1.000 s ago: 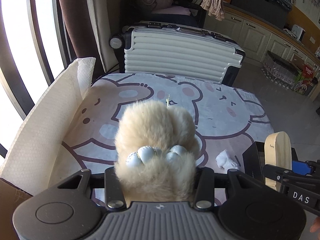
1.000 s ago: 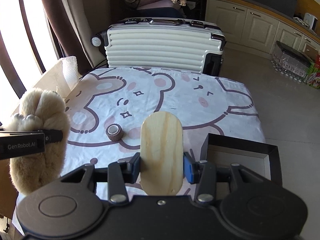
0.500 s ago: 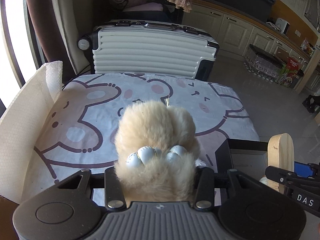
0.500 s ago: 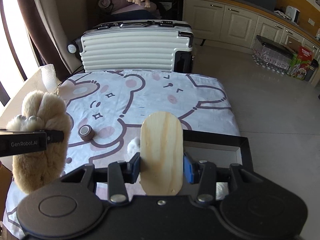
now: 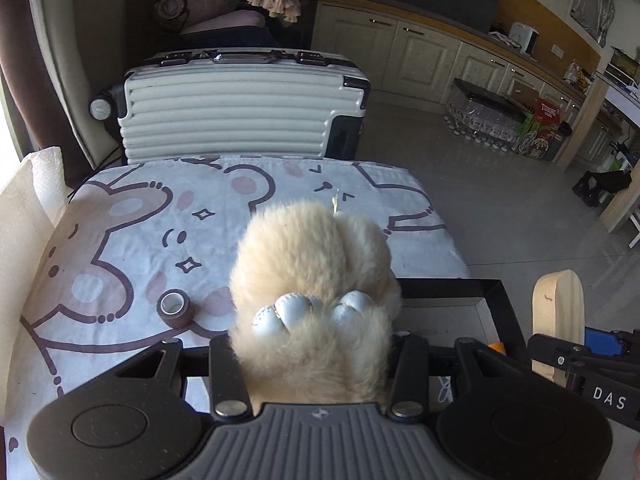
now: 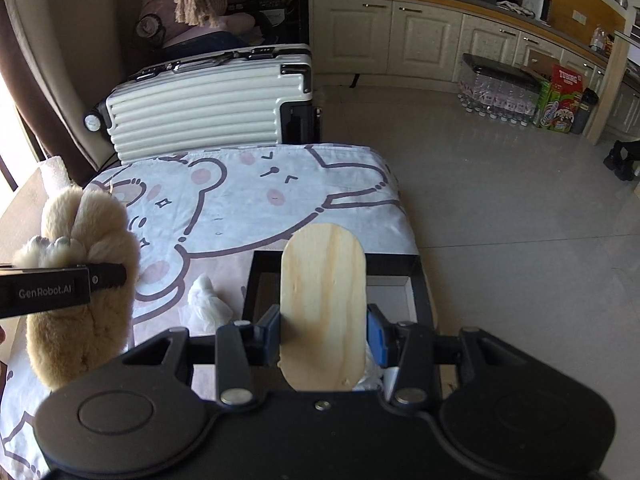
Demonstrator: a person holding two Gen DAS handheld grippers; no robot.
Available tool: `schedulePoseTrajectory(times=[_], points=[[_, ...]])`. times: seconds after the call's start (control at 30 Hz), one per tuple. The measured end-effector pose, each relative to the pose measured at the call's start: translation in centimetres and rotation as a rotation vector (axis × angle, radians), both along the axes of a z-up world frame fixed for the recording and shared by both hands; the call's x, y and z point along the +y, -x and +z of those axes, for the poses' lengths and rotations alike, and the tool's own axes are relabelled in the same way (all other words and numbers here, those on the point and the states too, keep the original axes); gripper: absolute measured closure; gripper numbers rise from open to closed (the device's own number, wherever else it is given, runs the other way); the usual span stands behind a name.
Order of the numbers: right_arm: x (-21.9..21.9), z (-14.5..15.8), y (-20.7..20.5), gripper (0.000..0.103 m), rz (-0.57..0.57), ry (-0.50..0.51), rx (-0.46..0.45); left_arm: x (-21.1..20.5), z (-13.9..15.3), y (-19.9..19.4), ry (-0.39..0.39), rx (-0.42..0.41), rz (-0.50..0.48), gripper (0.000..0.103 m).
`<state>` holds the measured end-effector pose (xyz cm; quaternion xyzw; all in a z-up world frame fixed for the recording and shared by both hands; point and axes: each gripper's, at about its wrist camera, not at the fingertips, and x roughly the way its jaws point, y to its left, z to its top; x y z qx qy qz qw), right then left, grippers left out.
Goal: Organize objects
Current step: 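Carry the plush paw and wooden paddle toward the black box, then bring the plush paw and wooden paddle over the open black box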
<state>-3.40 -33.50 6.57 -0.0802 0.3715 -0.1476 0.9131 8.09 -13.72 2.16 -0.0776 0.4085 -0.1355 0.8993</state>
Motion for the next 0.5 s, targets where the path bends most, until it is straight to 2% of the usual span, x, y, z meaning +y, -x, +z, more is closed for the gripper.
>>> schedulePoseTrajectory(times=[0.13,0.33,0.5], points=[[-1.1,0.1,0.3,0.058,-0.01,-0.006,-0.003,-1.3,0.3,0.0,0.025,-0.023,-0.022,0.058],[-2.6,0.2,0.6,0.058,-0.01,-0.033,-0.029,-2.4,0.8,-0.2,0.146,-0.061,-0.038,0.058],[-3.6,0.2,0.5,0.058,-0.012,-0.045,-0.035,-4.1,1.0,-0.5,0.186,-0.117,-0.055,0.058]])
